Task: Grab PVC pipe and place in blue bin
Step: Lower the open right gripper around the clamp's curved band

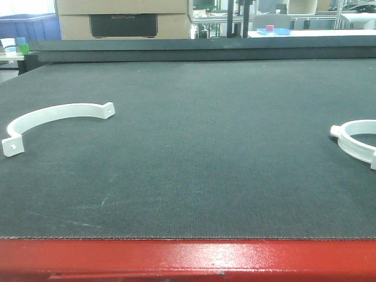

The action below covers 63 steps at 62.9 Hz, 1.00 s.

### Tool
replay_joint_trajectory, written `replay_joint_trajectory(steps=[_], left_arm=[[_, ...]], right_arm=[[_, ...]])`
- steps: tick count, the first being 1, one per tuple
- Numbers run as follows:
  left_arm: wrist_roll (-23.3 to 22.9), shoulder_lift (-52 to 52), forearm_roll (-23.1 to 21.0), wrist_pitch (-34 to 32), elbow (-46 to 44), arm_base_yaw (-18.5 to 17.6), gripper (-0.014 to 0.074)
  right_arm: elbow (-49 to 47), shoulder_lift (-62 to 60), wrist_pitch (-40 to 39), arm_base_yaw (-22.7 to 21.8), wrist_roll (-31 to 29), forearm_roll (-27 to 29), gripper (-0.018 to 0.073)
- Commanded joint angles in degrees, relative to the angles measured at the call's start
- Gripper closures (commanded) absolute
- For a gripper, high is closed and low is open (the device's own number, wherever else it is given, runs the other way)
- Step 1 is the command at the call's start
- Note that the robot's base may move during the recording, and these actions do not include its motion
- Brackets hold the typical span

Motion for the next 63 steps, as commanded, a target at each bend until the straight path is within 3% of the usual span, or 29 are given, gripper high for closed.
replay_joint_trajectory(steps=[1, 7, 16, 24, 32, 40, 63], left_arm=[[-0.2, 2.59, 0.11, -1.22, -1.23, -0.01, 0.0708], [-0.2, 4.93, 0.11, -1.51, -2.35, -0.01, 0.0663], [-0.2, 8.45, 0.11, -3.15, -4.28, -0.01, 0.0471], [-0.2, 11.15, 0.11, -3.72, -5.93, -0.01, 0.0348], [-0.2, 13.73, 0.11, -3.86, -7.87, -0.01, 0.0337], [-0.2, 15.91, 0.11, -4.78, -8.9, -0.01, 0.0337], [-0.2, 19.61, 0.11, -6.46, -9.53, -0.01, 0.0337]], right_arm=[[-0.79, 2.3, -1.88, 0.09, -0.04, -0.08, 0.0721], [-1.04, 4.73, -3.78, 0.09, -0.04, -0.08, 0.0721], [-1.17, 8.27, -6.63, 0.09, -2.05, -0.08, 0.0719], [-1.17, 11.21, -8.04, 0.09, -2.45, -0.08, 0.0612], [-1.17, 13.85, -9.59, 0.09, -2.45, -0.08, 0.0404], [-1.29, 16.9, -10.91, 0.09, -2.45, -0.08, 0.0275], [-2.0, 27.04, -14.04, 0.09, -2.45, -0.08, 0.0261]])
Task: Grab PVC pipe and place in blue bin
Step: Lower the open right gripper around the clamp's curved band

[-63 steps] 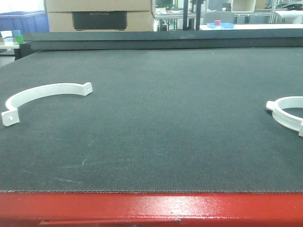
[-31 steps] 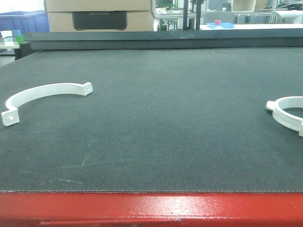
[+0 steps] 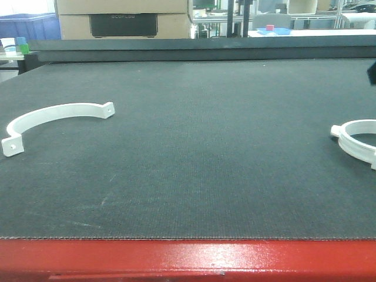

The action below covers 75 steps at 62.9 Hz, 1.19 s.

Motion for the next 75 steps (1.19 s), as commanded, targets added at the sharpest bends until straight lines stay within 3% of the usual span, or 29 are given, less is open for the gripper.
replay_joint_trajectory(steps=[1, 21, 48, 75], left_arm=[[-0.2, 1.1, 0.11, -1.8, -0.59, -0.01, 0.0337], [-0.2, 4.67, 0.11, -2.02, -0.72, -0.01, 0.034], [-0.2, 5.98, 0.11, -3.2, -0.72, -0.01, 0.034], [-0.2, 5.98, 0.11, -4.06, -0.72, -0.01, 0.034]], right_arm=[[-1.13, 2.09, -1.64, 0.09, -0.33, -0.08, 0.0261], [-6.5, 7.5, -0.14, 0.09, -0.33, -0.08, 0.0261], [-6.71, 12.62, 1.42, 0.19, -0.33, -0.08, 0.0261], [-6.71, 16.36, 0.17, 4.36, -0.33, -0.63, 0.0261]])
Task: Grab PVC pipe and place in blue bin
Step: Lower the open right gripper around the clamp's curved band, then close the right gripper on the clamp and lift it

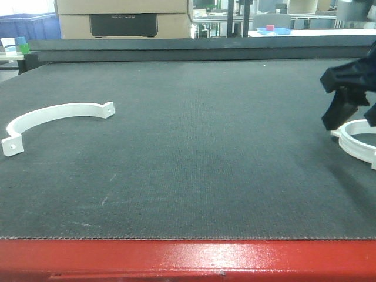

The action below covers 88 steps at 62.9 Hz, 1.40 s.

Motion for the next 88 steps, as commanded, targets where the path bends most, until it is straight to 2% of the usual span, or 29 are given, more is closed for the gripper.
replay_joint_trajectory(steps=[1, 12, 25, 88], left_arm=[[-0.2, -0.04, 0.11, -1.23, -0.48, -0.01, 0.034], [-0.2, -0.04, 0.11, -1.23, -0.48, -0.01, 0.034], [-0.2, 0.07, 0.11, -2.64, -0.48, -0.01, 0.034], [-0.2, 0.81, 0.11, -5.45, -0.48, -0.01, 0.034]], right_arm=[[-0.47, 0.39, -1.29, 0.15, -0.33, -0.97, 0.0261], [-0.47, 0.39, -1.83, 0.15, -0.33, -1.14, 0.0261], [-0.47, 0.53, -6.35, 0.15, -0.33, -2.15, 0.0261], [-0.61, 8.77, -7.29, 0.15, -0.33, -4.38, 0.0266]])
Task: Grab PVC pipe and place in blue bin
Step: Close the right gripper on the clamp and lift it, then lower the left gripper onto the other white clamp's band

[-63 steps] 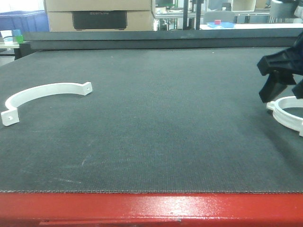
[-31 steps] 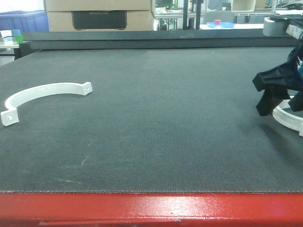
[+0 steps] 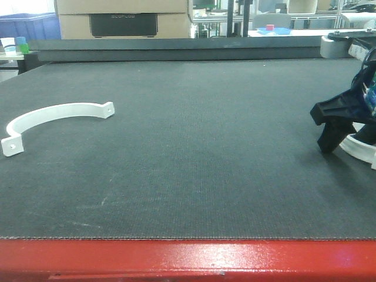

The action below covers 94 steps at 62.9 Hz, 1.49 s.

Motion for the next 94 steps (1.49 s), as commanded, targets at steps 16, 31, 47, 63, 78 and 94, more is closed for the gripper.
replay_joint_trajectory(steps=[16, 31, 47, 63, 78, 94], left_arm=[[-0.2, -0.01, 0.11, -1.14, -0.48, -0.01, 0.034], [-0.2, -0.01, 0.11, -1.27, -0.48, -0.01, 0.034], [-0.2, -0.01, 0.11, -0.11, -0.48, -0.01, 0.034], [-0.2, 2.55, 0.11, 3.66, -0.62, -0.01, 0.034], [-0.2, 9.57, -1.63, 13.16, -7.78, -0.01, 0.034], [-0.2, 14.27, -3.86, 14.56, -13.55, -0.12, 0.034]], right_arm=[[-0.44, 0.66, -0.68, 0.07, -0.33, -0.7, 0.0557], [-0.54, 0.53, -0.1, 0.07, -0.33, -0.7, 0.0728], [-3.15, -5.43, 4.75, 0.07, -0.33, -0.7, 0.0728], [-4.43, -15.86, 5.65, 0.07, -0.33, -0.26, 0.0728], [-4.43, -24.35, 9.95, 0.07, -0.33, 0.78, 0.0728], [-4.43, -29.8, 14.16, 0.07, -0.33, 1.67, 0.0728]])
